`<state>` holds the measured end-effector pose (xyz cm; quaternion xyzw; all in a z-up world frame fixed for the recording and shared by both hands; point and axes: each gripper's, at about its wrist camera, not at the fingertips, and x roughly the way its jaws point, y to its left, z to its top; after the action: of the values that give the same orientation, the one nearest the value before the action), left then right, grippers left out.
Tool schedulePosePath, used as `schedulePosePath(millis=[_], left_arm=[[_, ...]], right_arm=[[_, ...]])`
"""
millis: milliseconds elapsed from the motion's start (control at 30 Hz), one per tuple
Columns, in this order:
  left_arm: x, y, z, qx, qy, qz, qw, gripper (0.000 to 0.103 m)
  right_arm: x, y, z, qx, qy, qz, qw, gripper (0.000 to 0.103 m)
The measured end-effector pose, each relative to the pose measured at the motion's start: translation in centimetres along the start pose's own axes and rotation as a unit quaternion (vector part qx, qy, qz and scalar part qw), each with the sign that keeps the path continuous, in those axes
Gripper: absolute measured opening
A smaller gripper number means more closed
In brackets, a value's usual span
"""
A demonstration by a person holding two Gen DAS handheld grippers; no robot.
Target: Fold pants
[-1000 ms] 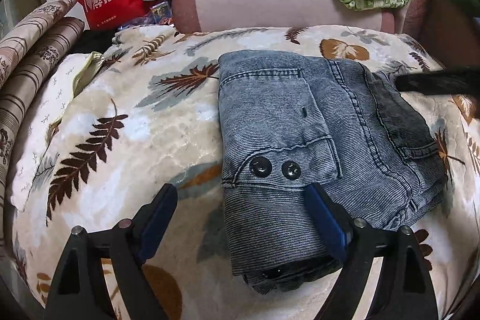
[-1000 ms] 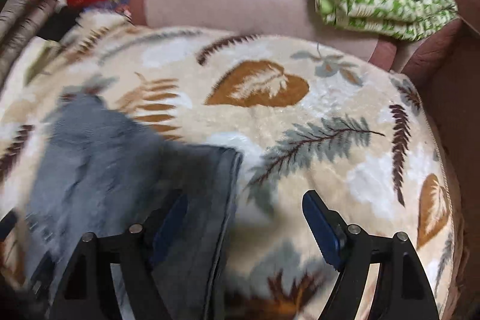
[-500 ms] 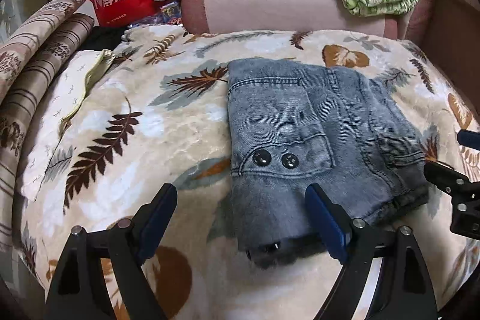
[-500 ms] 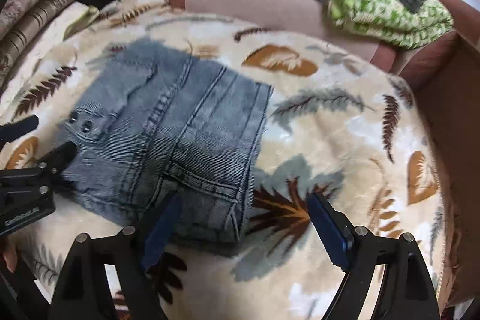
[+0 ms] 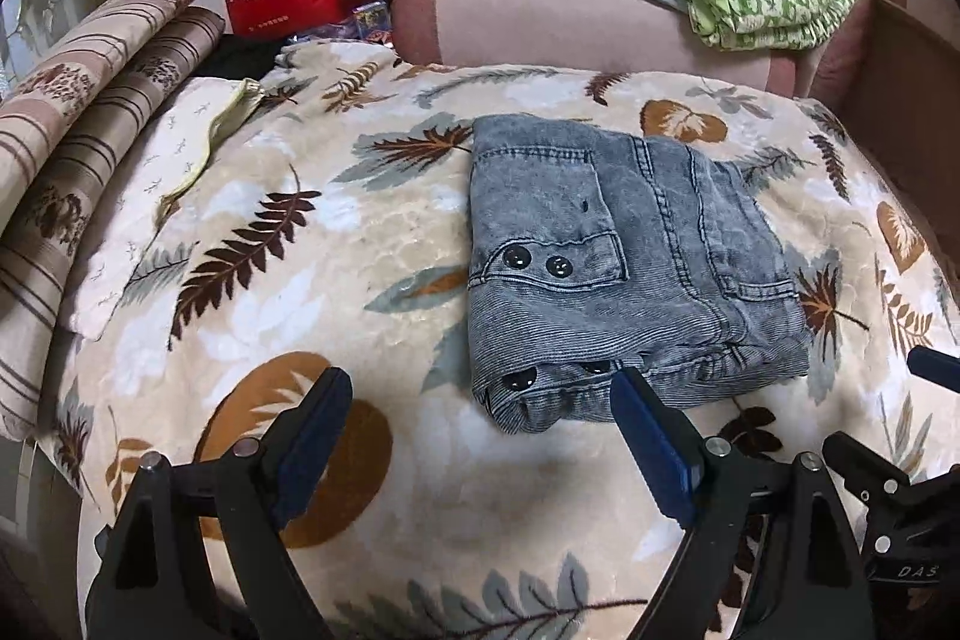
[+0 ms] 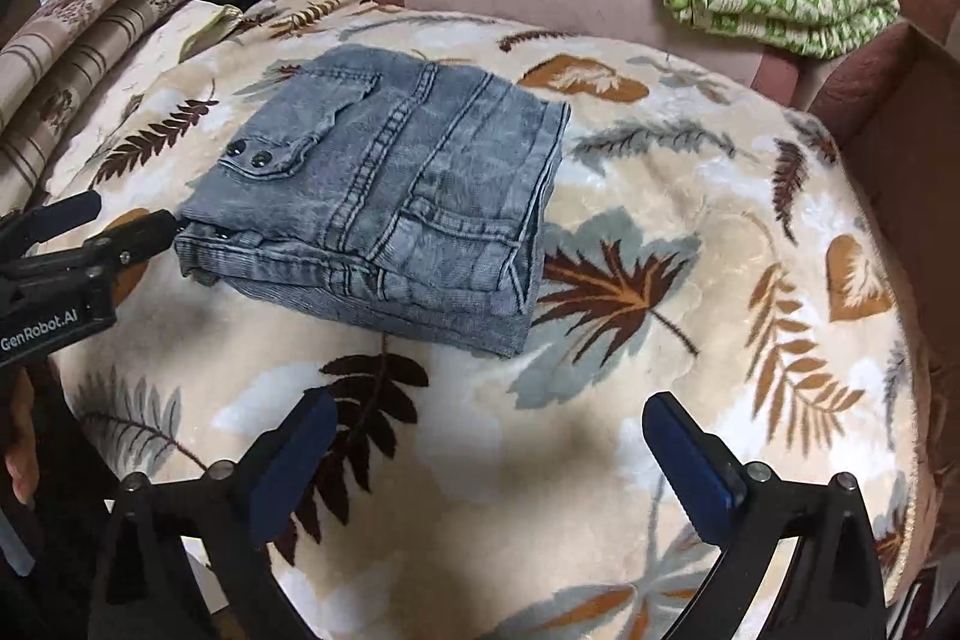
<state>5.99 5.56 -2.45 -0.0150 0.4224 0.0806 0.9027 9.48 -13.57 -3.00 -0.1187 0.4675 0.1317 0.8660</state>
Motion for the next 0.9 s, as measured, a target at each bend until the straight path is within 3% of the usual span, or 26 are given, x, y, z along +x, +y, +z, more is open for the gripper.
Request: schedulePosePath(millis=[200,500,733,900], left_arm=[[-1.5,0.2,0.0,-0.006,-0.01,-0.001,0.9999,0.088],[-2.3,0.2,-0.1,-0.005,-0.014,-0.021,0.9997,0.088],[-1.3,1.3,-0.6,-0.016,-0.002,-0.016,0.9997,0.088],[-0.9,2.3,-1.0,-0.031,0.005,-0.012,0.9994,0.088]], right_arm=[[-2.0,0.1,1.2,-0.01,-0.026,-0.006,1.0,0.103],[-2.8,0.7,1.9,-0.025,-0.03,-0.018,0.999,0.103],[-2.1,0.1,3.2,0.012,-0.034,0.012,0.999,0.103],[0.1,-0.1,5.0,0.04,-0.05,0.004,0.998,0.103]])
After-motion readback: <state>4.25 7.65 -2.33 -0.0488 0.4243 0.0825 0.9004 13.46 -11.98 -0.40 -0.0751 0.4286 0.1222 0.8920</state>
